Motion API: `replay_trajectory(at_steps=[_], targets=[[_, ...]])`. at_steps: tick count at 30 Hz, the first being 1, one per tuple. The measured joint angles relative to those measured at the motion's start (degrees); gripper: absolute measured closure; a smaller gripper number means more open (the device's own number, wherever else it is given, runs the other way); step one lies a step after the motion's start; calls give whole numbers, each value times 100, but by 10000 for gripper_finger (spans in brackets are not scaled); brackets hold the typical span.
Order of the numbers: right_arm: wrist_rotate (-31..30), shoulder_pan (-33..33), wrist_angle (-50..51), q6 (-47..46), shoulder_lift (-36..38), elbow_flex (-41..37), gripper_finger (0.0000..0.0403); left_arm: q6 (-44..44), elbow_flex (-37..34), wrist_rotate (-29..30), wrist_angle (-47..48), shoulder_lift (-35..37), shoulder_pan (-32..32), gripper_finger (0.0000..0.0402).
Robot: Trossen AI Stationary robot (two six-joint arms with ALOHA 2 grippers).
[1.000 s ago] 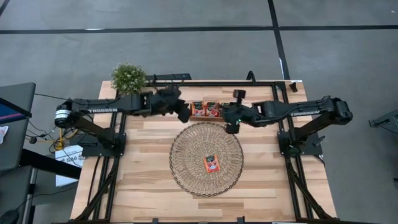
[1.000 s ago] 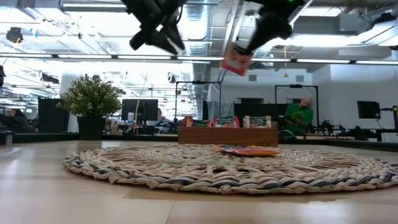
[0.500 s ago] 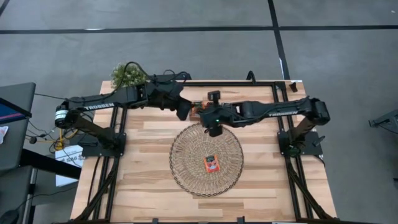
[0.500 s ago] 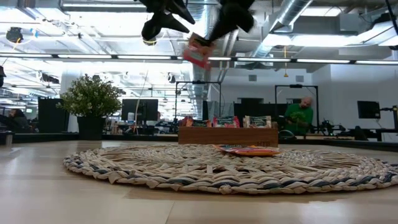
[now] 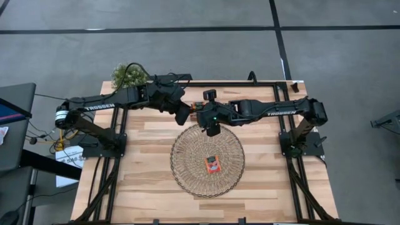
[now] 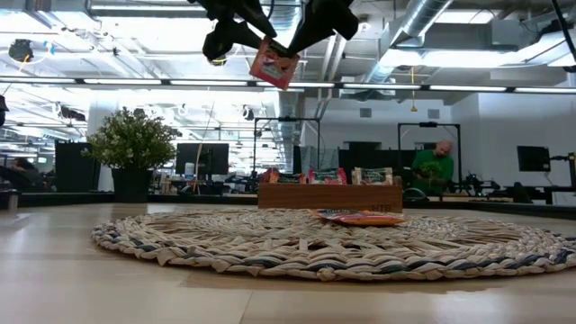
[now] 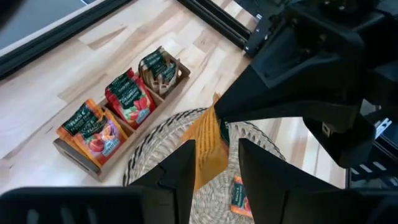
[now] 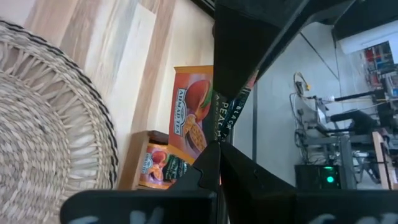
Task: Pick & Place Tea
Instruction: Put the orange tea bag into the left section of the wooden organizer
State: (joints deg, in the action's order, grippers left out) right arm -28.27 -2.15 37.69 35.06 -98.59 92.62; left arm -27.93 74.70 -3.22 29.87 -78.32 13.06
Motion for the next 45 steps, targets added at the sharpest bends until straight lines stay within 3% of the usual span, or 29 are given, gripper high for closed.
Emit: replay_trajectory(at_steps=[9, 13, 18, 28, 32, 36, 38, 41, 45], targets=[[133, 25, -46, 141, -2, 0, 403, 35, 4, 46, -106, -137, 0, 292], [131, 47, -39, 142, -7, 0, 403, 162, 4, 46, -132, -265, -2, 320], [131, 52, -9, 100, -9, 0, 403, 183, 4, 158, -151, -410, -4, 390], [121, 75, -5, 97, -9, 0, 401, 429, 0, 472, -150, -422, 4, 401], [-437, 81, 200, 54, 20, 0, 381, 513, 0, 739, -83, -422, 4, 401], [-901, 199, 1103, -618, 55, 13, 348, 958, -11, 968, -70, -467, 4, 401], [-661, 337, 1886, -1230, 48, 6, 338, 1136, -90, 991, -179, -545, 7, 401], [231, 634, 2699, -1853, 68, -144, 333, 1431, -279, 1105, -468, -749, 13, 401], [1399, 1043, 2500, -2053, 534, -797, 334, 1877, -352, 1208, -693, -1196, 56, 401]])
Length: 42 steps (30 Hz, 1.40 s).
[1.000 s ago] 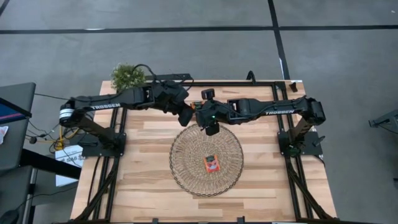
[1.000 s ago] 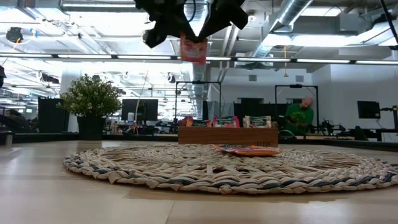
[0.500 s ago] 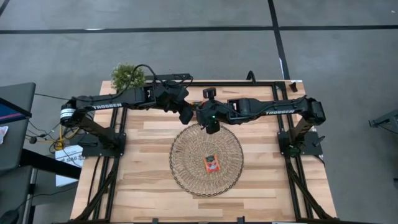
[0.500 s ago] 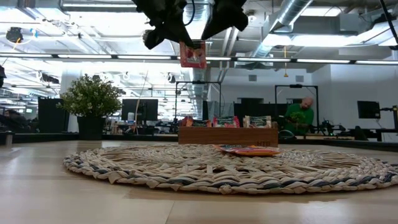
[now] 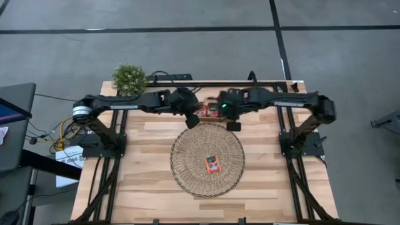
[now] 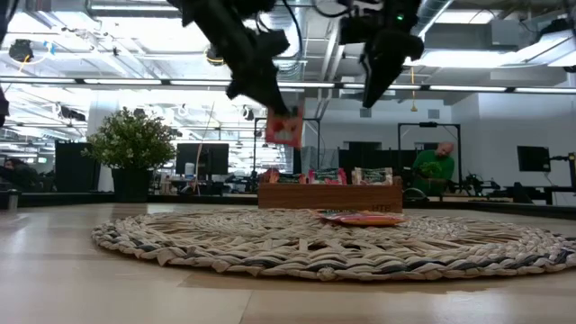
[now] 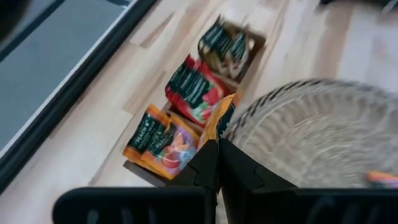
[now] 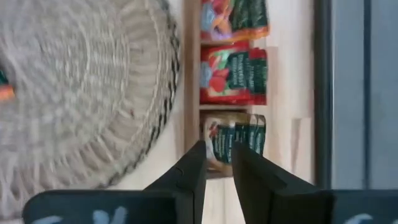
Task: Pick & Place Tea
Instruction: Put the orange tea bag into the left section of the wooden organizer
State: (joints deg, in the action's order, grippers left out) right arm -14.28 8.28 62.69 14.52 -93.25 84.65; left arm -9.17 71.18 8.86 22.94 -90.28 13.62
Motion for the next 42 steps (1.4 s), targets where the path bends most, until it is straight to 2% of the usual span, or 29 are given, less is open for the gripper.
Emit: replay_trajectory(at_steps=[3, 7, 15, 19, 23, 32, 37, 42], targets=[[341, 242, -716, -106, 612, -705, 337, 327, -2, -21, -171, -350, 67, 401], [366, 495, -1447, -406, 1555, -1551, 338, 576, -2, -62, -195, -750, 176, 401], [364, 731, -1705, -1003, 2803, -2376, 338, 859, -2, -142, -346, -992, 254, 402], [360, 729, -1698, -1102, 2935, -2409, 338, 847, 1, -233, -470, -992, 254, 401], [360, 729, -1691, -1107, 2920, -2412, 338, 591, 1, -562, -673, -990, 276, 401], [364, 714, -1651, -1105, 2805, -2411, 338, 350, 1, -573, -575, -988, 563, 401], [367, 711, -1641, -1073, 2745, -2414, 338, 236, 1, -1074, -561, -1010, 729, 401], [369, 714, -1646, -998, 2746, -2414, 338, 310, 2, -1160, -531, -1065, 833, 401]])
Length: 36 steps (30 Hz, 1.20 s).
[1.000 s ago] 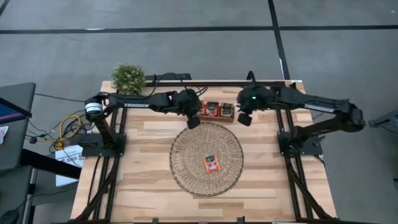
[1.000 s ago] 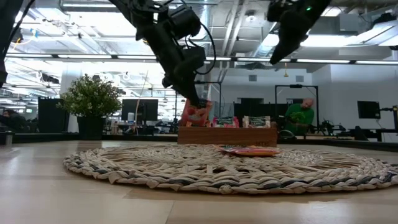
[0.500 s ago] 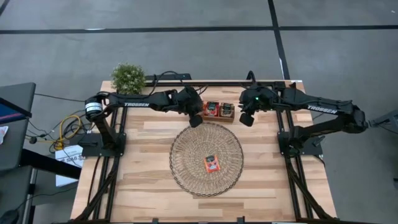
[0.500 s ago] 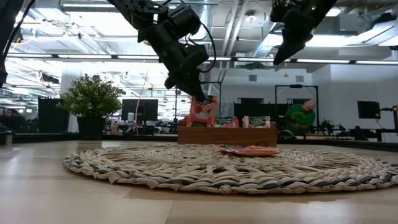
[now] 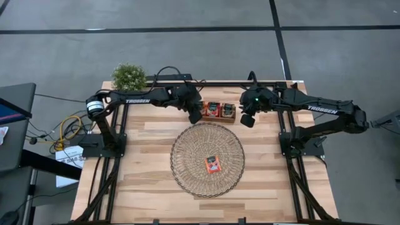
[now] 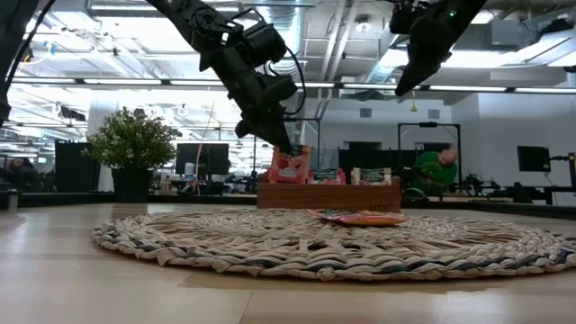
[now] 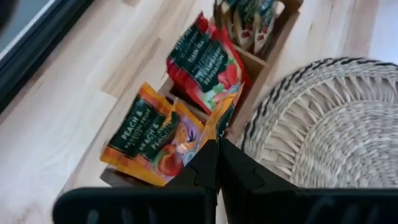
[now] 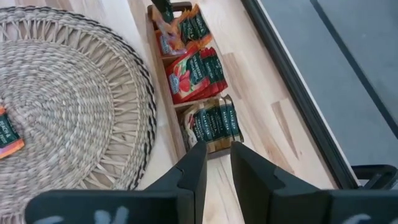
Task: Pick & Place Tea
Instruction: Put the orange tea bag into the left section of the wooden organizer
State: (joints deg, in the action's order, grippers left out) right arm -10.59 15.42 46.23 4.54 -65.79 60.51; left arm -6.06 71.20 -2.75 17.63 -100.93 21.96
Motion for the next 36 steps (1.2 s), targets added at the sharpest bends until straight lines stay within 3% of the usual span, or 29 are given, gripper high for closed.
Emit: replay_trajectory(at_steps=[7, 36], targets=[[13, -2, 1, -1, -1, 0, 338, 49, 2, -209, -120, -319, 98, 401], [22, -4, -1, -9, -1, 2, 338, 61, 2, -402, -151, -511, 358, 401]])
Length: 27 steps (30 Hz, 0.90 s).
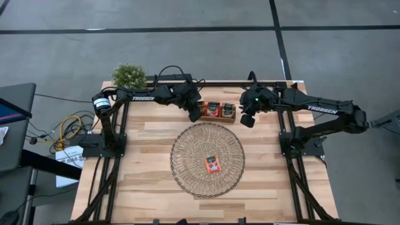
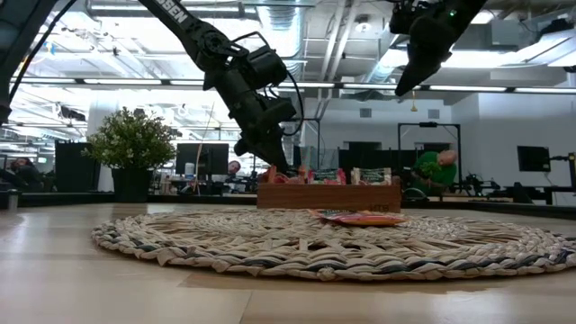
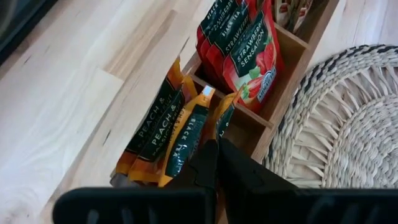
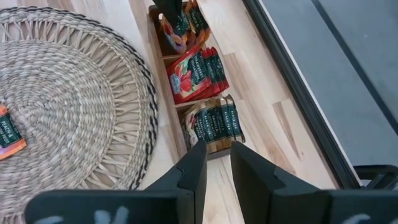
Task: Pick & Place Tea
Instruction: Put the orange tea bag into the left section of the wooden organizer
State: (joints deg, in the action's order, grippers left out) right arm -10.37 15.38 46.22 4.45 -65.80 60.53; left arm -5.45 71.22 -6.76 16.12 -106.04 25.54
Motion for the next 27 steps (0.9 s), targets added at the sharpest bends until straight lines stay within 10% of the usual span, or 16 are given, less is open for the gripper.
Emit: replay_trajectory(at_steps=[12, 27], targets=[[11, 0, 2, -42, 0, 0, 338, 5, 0, 80, 2, 0, 0, 395], [11, 0, 2, -48, 0, 0, 338, 468, 1, 488, -19, 35, -2, 246]])
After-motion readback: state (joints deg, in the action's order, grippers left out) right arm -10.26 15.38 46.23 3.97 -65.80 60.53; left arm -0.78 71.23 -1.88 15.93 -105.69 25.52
